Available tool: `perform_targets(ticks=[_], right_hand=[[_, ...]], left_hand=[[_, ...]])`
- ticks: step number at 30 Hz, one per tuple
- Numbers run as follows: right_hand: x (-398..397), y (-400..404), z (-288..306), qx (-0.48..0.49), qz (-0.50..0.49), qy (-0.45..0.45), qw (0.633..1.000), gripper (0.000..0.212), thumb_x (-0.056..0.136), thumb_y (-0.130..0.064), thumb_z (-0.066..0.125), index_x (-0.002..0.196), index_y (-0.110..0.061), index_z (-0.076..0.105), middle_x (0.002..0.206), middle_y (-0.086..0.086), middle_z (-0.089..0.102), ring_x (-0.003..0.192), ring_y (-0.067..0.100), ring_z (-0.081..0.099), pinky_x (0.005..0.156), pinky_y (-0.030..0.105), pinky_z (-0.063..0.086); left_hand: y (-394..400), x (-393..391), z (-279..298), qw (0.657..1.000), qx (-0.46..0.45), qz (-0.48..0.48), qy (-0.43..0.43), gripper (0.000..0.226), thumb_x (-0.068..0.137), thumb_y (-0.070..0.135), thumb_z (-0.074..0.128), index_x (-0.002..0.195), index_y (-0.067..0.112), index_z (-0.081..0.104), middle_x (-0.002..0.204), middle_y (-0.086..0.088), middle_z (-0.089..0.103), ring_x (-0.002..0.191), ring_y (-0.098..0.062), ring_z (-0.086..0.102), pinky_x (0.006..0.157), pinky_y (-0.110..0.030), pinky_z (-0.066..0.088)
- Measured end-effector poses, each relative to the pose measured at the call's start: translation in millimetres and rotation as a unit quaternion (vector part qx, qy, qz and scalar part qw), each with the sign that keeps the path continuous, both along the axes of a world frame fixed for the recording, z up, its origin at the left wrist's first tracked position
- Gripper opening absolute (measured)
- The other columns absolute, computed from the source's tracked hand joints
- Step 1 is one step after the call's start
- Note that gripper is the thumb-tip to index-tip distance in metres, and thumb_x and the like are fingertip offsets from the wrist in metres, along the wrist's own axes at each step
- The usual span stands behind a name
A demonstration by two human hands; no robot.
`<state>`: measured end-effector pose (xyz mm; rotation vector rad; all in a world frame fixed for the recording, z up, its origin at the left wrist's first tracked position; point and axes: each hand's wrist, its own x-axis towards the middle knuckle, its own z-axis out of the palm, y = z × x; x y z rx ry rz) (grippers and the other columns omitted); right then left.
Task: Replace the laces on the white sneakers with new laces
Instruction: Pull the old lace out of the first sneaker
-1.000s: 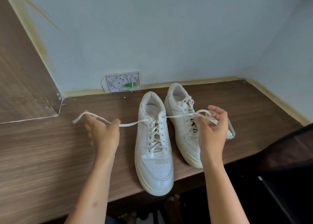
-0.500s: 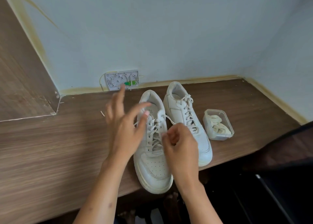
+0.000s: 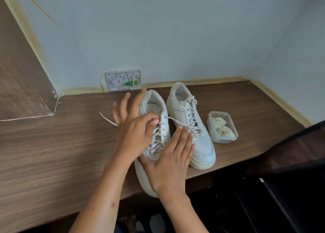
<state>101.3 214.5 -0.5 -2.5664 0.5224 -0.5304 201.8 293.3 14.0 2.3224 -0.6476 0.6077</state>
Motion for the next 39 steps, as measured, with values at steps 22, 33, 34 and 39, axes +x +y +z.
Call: perform_targets(ticks=[22,33,34,39], right_hand=[[8,-3,9,0.001,0.009,0.089,0.996,0.117,0.077,-0.087,0.027,0.154,-0.010,-0.016,0.157,0.014,-0.032,0.137,0.022,-0.045,0.114,0.042,-0.027],[9,-3,8,-0.002,0.010,0.073,0.997,0.117,0.077,-0.084,0.033,0.154,-0.011,-0.016,0.157,0.011,-0.034,0.137,0.022,-0.045,0.113,0.042,-0.029],[9,-3,9,-0.001,0.009,0.073,0.997,0.117,0.077,-0.085,0.032,0.154,-0.011,-0.015,0.157,0.011,-0.033,0.138,0.022,-0.044,0.113,0.043,-0.028],[9,-2,10,-0.003,0.010,0.082,0.997,0.118,0.075,-0.087,0.028,0.154,-0.012,-0.017,0.157,0.010,-0.034,0.137,0.022,-0.045,0.113,0.042,-0.029]], left_hand=[[8,-4,11,0.989,-0.064,0.093,-0.098,0.004,0.076,0.032,0.079,0.076,0.035,0.075,0.130,0.013,0.060,0.123,-0.027,0.042,0.111,-0.057,0.020],[22,-5,16,0.981,-0.050,0.168,-0.080,0.028,0.082,0.060,0.065,0.087,0.035,0.076,0.134,0.009,0.058,0.119,-0.031,0.041,0.104,-0.049,0.026],[16,-6,14,0.985,-0.016,0.150,-0.087,0.030,0.080,0.062,0.066,0.087,0.035,0.077,0.135,0.009,0.058,0.120,-0.030,0.041,0.106,-0.052,0.025],[8,-5,7,0.985,0.017,0.123,-0.123,0.007,0.079,0.037,0.078,0.079,0.031,0.078,0.130,0.010,0.062,0.122,-0.028,0.042,0.109,-0.061,0.022]])
